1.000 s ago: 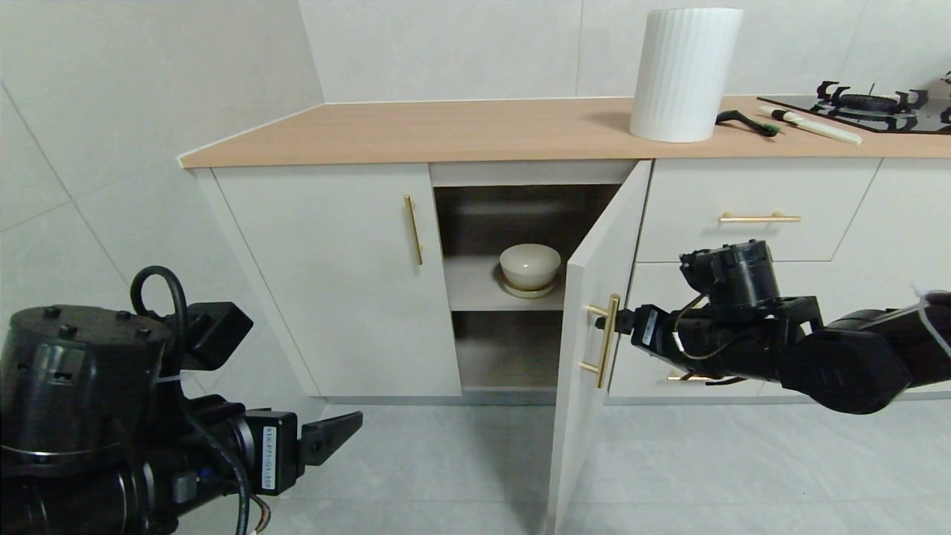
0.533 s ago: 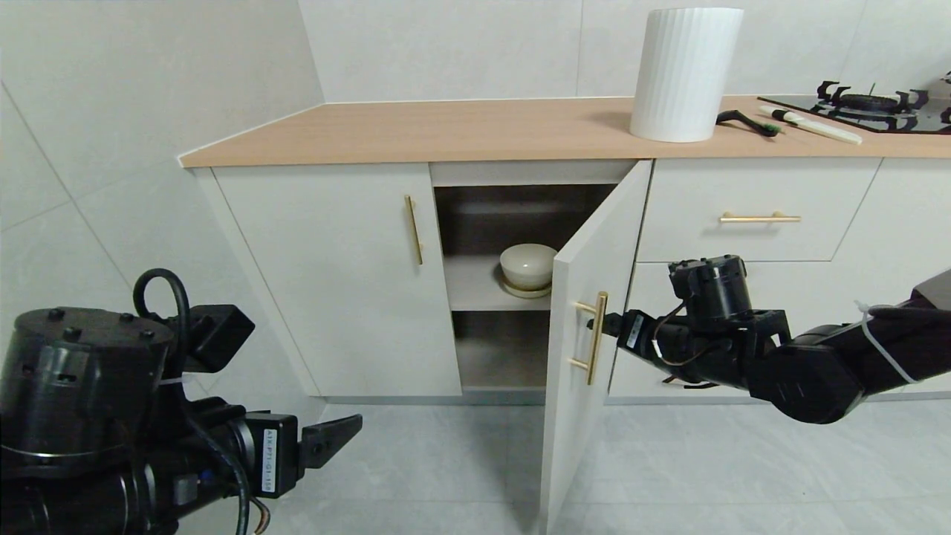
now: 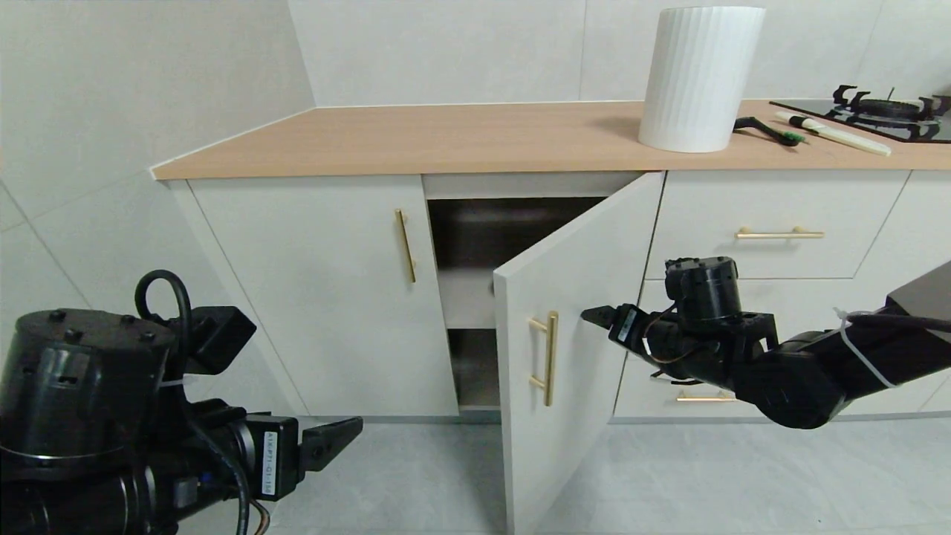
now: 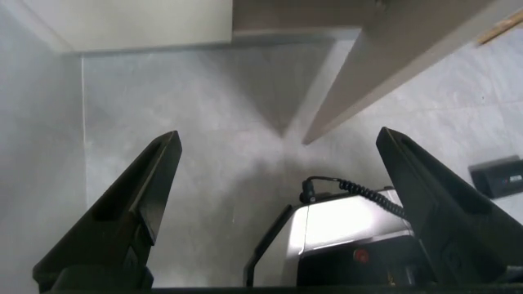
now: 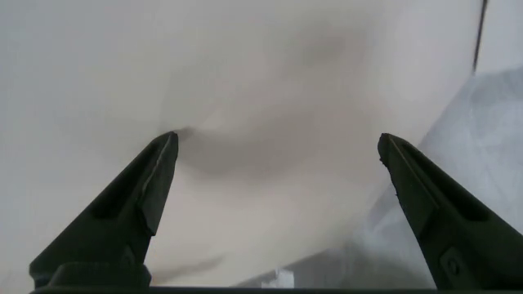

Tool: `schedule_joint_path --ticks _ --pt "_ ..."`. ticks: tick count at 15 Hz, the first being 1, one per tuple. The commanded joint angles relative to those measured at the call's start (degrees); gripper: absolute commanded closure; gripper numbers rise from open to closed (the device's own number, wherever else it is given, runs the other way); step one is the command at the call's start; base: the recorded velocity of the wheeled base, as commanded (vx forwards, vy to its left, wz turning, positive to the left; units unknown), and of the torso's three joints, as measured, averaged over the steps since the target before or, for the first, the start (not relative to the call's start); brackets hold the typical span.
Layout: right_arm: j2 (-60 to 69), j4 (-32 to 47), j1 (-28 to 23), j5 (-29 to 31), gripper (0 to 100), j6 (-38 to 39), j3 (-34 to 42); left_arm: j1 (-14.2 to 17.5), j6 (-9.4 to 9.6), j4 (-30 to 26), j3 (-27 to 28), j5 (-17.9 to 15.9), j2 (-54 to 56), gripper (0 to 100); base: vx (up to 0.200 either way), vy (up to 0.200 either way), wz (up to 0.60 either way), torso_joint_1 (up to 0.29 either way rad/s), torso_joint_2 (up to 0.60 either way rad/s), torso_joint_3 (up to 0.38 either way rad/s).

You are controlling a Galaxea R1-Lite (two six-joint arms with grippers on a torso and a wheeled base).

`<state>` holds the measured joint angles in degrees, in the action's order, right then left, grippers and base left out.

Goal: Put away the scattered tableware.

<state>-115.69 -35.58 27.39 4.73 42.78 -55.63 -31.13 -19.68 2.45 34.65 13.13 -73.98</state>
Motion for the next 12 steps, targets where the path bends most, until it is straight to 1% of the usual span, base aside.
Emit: schedule_joint_path --ticks 1,5,8,12 --pt "-1.4 -0.8 0.1 0.4 0 0.6 -0.2 0.0 -0.10 0.0 0.0 0.0 -0.1 0 0.200 0.000 0.00 0.002 0.00 0.002" --pt "-2.6 -3.4 0.1 1.3 0 2.5 -1.3 0.0 -0.10 0.0 0.0 0.0 -0.2 0 0.200 0.000 0.00 -0.002 0.00 -0.001" --pt "-3.7 -3.4 0.0 3.7 0 6.0 -4.1 0.0 -0.10 0.1 0.1 0.1 -0.2 0 0.000 0.000 0.00 0.000 0.00 0.000" --pt "-5.8 -3.4 -0.3 8.4 0 6.3 -7.0 0.0 -0.10 0.2 0.1 0.1 -0.2 0 0.000 0.000 0.00 0.000 0.00 0.000"
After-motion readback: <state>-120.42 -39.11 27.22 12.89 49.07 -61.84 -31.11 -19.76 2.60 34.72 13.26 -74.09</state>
